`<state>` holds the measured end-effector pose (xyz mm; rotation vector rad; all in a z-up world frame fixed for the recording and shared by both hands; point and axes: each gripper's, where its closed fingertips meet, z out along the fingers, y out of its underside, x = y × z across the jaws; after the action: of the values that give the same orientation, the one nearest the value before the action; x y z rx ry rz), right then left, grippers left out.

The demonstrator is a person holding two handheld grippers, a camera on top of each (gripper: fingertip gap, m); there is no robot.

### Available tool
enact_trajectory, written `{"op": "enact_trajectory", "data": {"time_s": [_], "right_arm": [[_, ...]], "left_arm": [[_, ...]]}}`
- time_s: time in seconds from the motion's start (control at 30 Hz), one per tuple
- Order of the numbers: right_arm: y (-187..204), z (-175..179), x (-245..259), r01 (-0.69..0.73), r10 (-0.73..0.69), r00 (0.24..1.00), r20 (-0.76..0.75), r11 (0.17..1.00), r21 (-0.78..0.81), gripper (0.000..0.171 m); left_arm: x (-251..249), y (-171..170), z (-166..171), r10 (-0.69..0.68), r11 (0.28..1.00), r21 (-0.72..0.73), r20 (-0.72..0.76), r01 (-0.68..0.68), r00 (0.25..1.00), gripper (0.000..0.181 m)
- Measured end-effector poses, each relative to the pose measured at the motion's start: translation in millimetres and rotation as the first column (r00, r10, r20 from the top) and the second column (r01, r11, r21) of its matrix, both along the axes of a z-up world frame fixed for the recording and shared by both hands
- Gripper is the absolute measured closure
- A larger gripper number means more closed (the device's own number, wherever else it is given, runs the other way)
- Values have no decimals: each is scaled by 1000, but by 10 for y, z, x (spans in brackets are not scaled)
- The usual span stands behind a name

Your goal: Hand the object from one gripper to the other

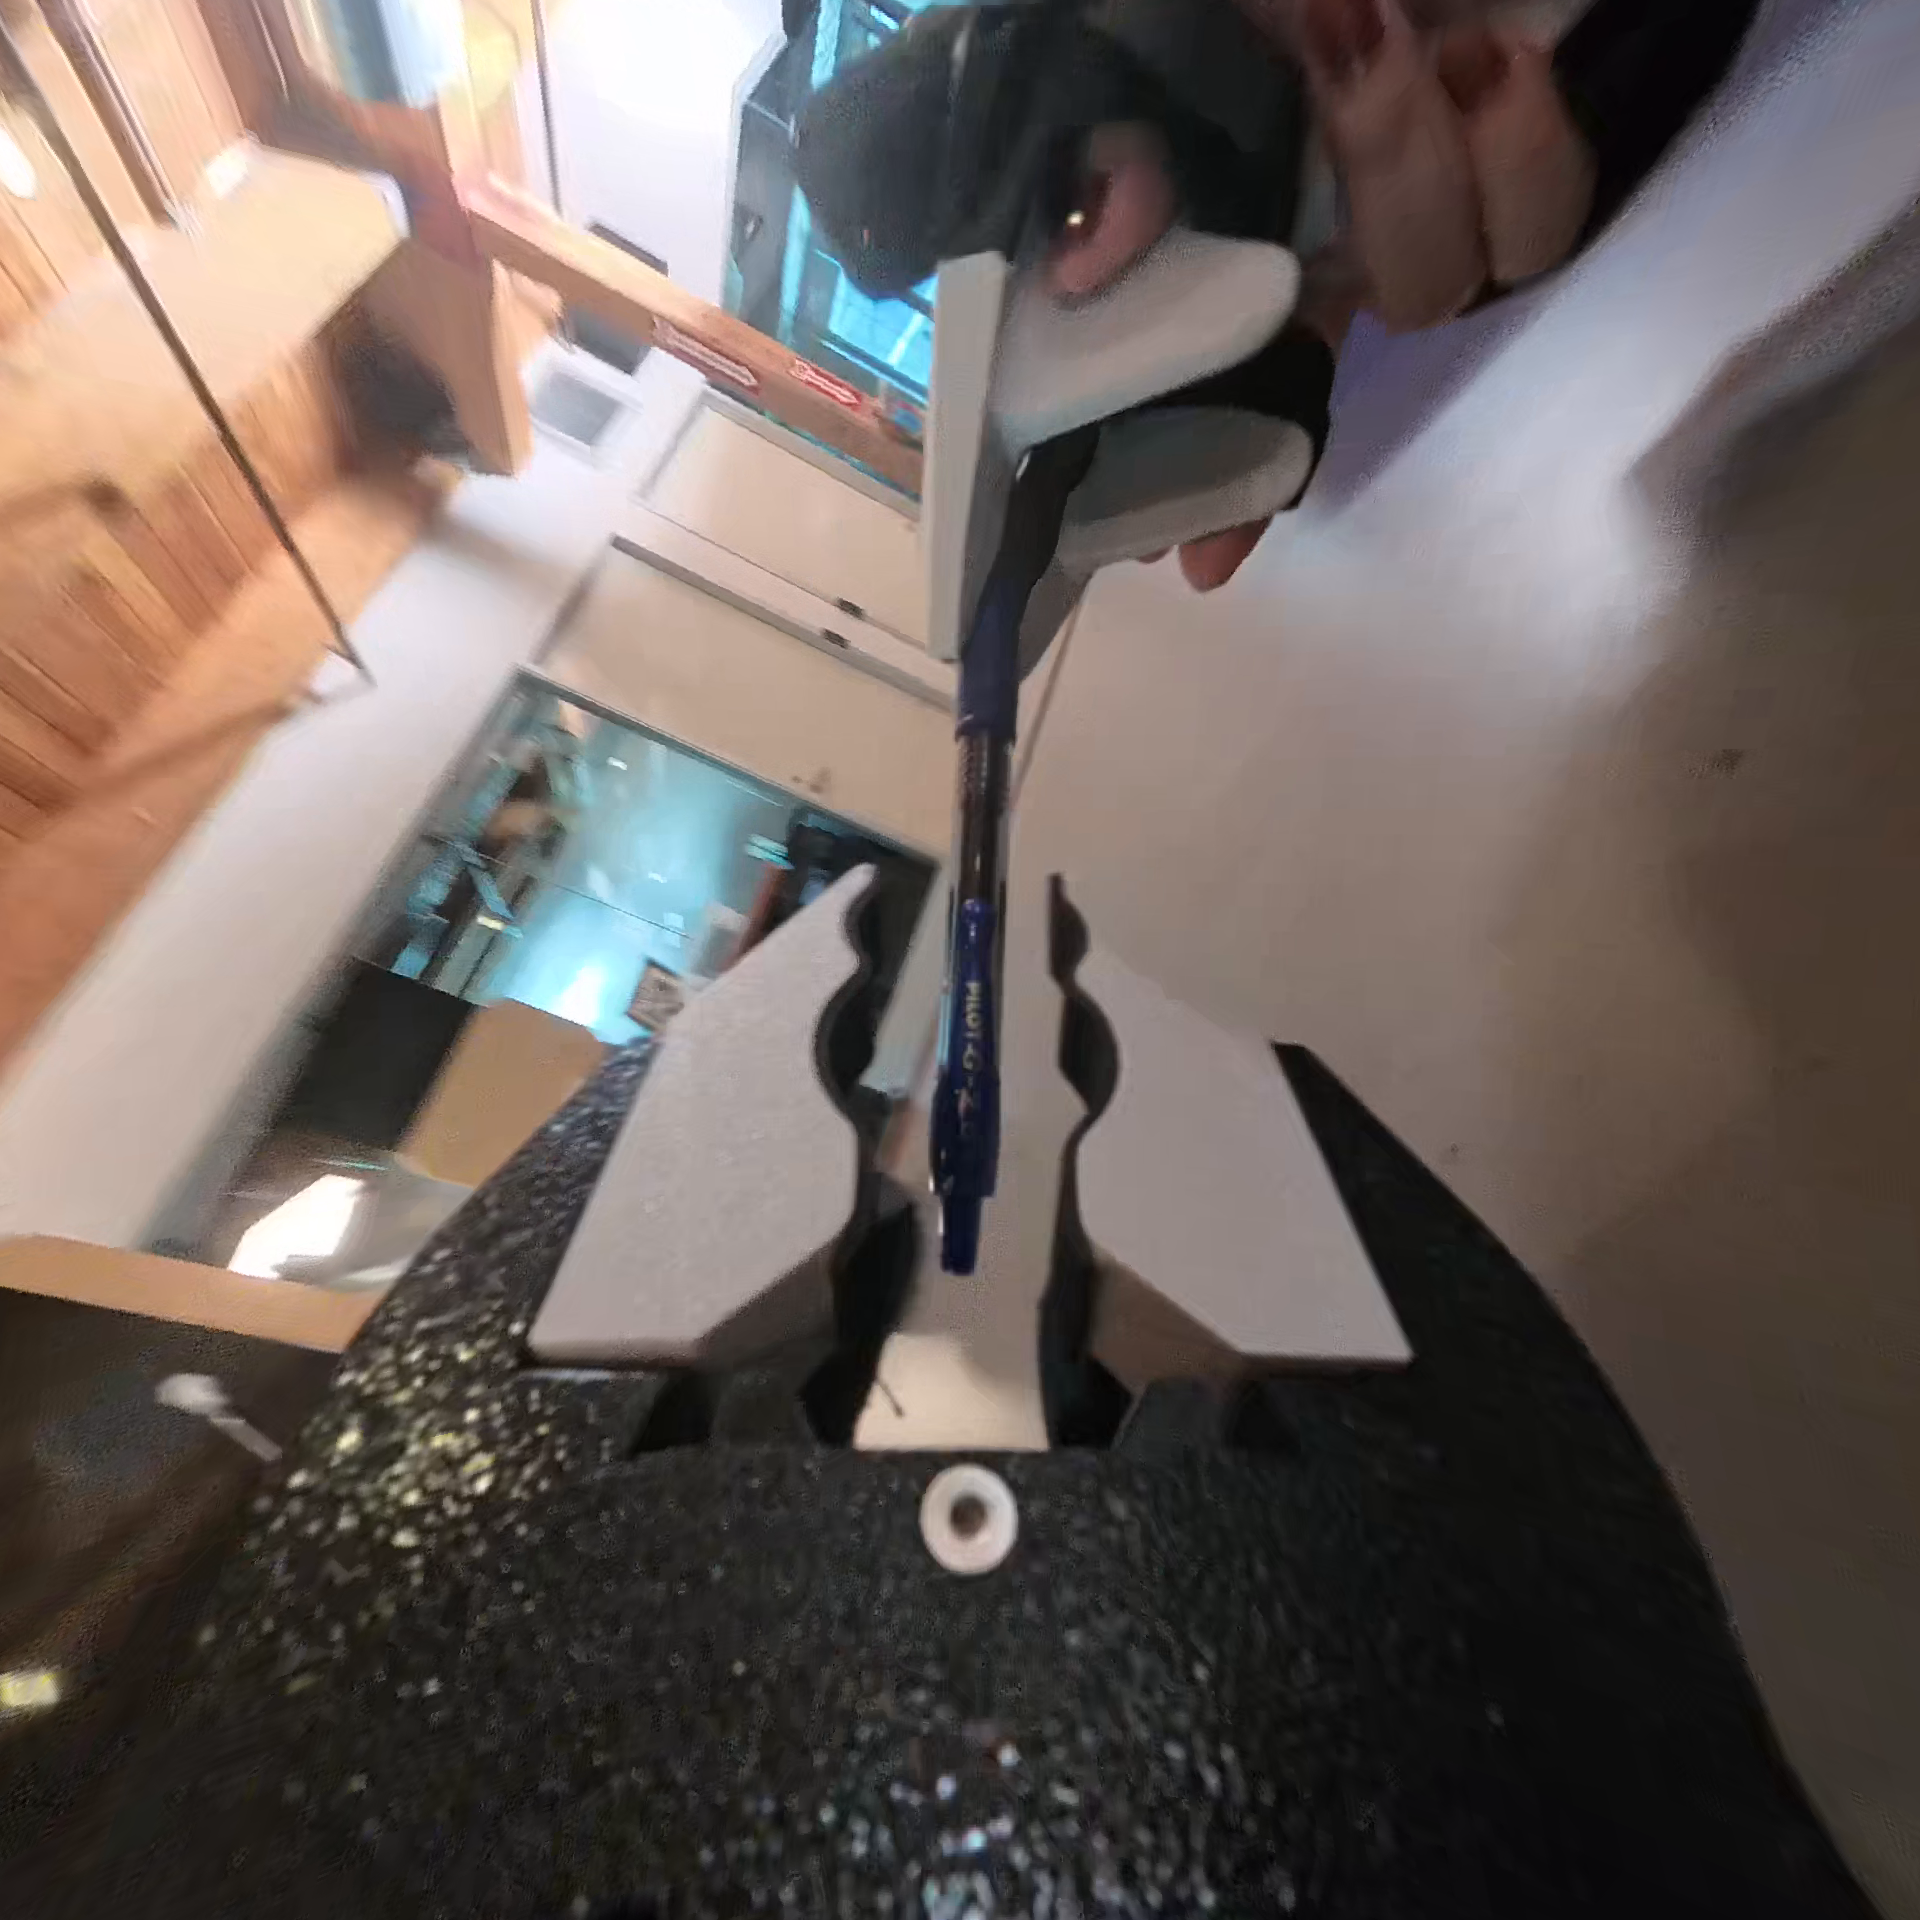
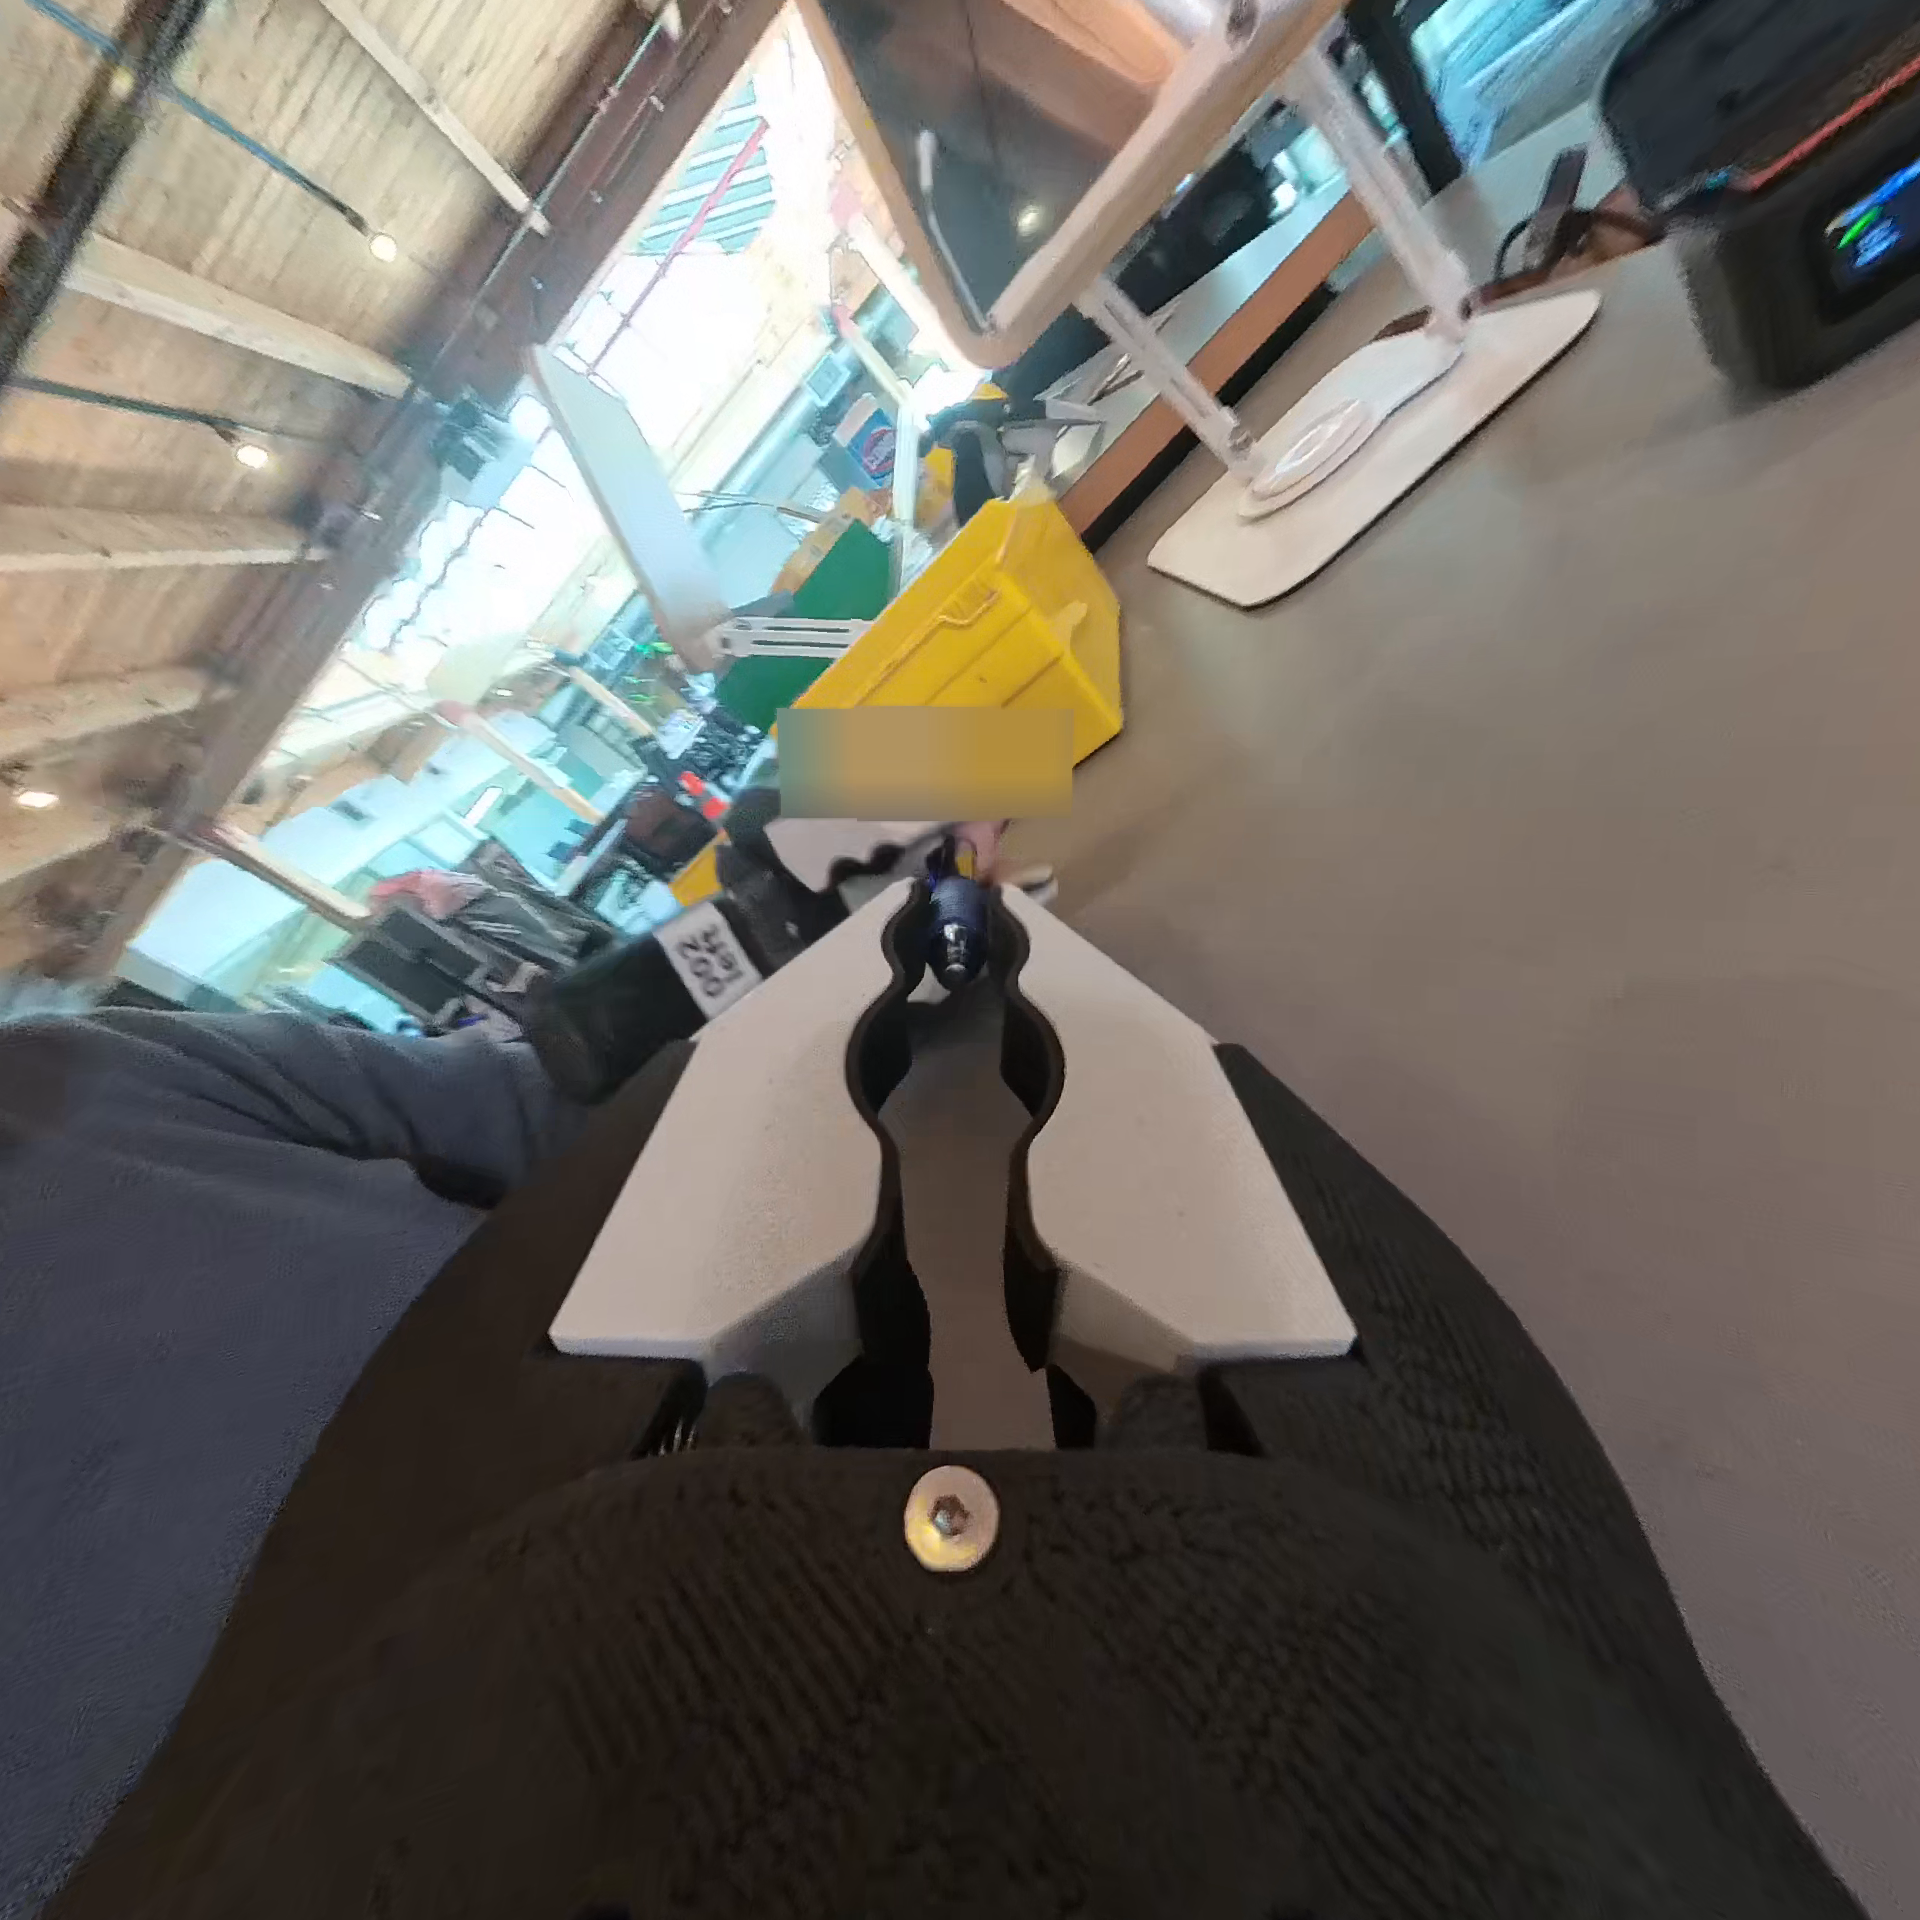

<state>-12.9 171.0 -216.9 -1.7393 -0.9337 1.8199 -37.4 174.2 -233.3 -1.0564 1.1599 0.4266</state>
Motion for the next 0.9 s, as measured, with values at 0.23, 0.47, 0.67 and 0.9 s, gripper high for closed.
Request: {"op": "enact_trajectory", "data": {"time_s": [0.23,0.47,0.67,0.9], "right_arm": [[197,162,126,170,-169,985,-36,902,397,162],[135,296,119,249,-281,949,-142,393,885,162],[-250,426,39,264,-88,964,-250,389,883,162],[-262,475,78,277,-57,957,-285,469,838,162]], "left_arm": [[14,-5,-104,-43,883,-417,387,216,921,118],[-246,163,138,225,671,-523,819,526,527,105],[-298,90,347,330,431,-297,931,852,158,99],[-207,-126,454,316,193,-105,948,976,40,158]]}}
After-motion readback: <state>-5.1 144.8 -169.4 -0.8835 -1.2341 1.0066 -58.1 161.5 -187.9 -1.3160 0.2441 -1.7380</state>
